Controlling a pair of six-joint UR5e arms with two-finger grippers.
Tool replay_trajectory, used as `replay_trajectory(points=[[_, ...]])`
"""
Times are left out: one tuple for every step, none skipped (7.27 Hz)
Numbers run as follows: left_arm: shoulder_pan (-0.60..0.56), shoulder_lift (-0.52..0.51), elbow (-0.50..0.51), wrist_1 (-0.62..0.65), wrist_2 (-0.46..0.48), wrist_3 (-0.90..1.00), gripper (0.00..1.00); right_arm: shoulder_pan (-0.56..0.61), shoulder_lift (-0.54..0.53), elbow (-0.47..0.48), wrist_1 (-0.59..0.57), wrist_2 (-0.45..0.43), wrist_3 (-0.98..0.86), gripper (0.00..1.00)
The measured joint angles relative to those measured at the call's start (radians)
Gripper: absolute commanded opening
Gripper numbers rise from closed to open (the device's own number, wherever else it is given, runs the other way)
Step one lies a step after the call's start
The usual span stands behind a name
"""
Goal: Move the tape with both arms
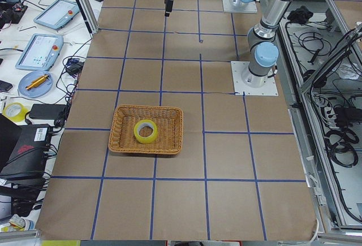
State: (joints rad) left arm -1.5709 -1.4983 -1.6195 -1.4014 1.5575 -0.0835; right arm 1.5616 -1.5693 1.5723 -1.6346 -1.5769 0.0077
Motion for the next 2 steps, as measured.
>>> replay_trajectory(points=[[0.003,0.009,-0.002,-0.016,0.001,0.002,1.0,0.0,0.0,0.0,0.0,0.001,0.0,1.0],[0.004,0.014,-0.005,-0.042,0.002,0.004,1.0,0.0,-0.001,-0.001,0.0,0.003,-0.001,1.0]])
